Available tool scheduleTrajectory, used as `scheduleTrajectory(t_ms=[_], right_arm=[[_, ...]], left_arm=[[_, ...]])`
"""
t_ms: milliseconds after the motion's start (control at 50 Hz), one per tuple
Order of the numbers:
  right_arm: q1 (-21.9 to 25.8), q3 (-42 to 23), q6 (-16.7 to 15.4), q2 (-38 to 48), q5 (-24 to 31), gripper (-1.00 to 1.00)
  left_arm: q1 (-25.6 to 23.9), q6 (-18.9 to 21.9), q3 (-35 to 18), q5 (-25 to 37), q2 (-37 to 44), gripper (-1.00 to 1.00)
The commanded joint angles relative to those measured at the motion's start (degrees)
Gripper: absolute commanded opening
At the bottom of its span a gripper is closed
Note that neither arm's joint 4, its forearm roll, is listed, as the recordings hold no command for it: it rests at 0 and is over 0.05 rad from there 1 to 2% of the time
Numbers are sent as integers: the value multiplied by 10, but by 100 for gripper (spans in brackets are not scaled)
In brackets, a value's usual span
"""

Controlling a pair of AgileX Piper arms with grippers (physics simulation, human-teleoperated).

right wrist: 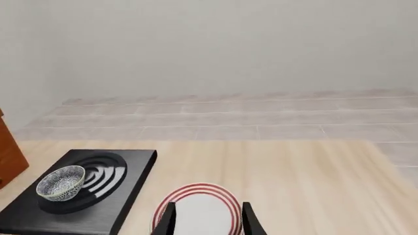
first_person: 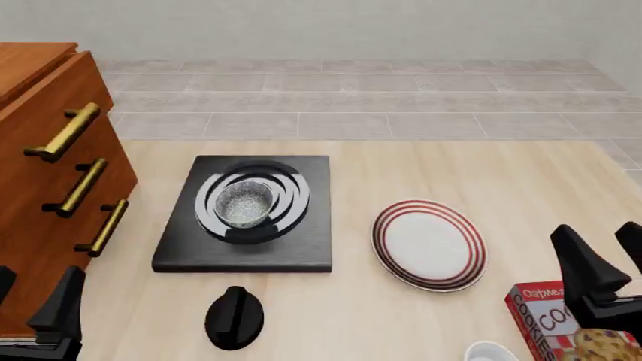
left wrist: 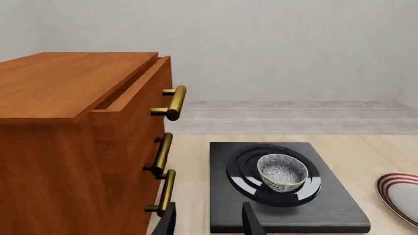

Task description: Pick the akita bowl on the stove and place it on the plate.

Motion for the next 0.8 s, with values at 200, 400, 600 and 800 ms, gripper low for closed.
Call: scheduleTrajectory(t_ms=[200,400,600,800], right_arm=[[74,-97,-23,218,-84,100],[143,-135,-1,335,-124,100],[194,-168,17,428,-152,100],[236,-229,34,520,-143,100]], left_arm=[[0,0,0,0,0,100],[0,0,0,0,0,100],[0,0,0,0,0,100],[0,0,0,0,0,100]])
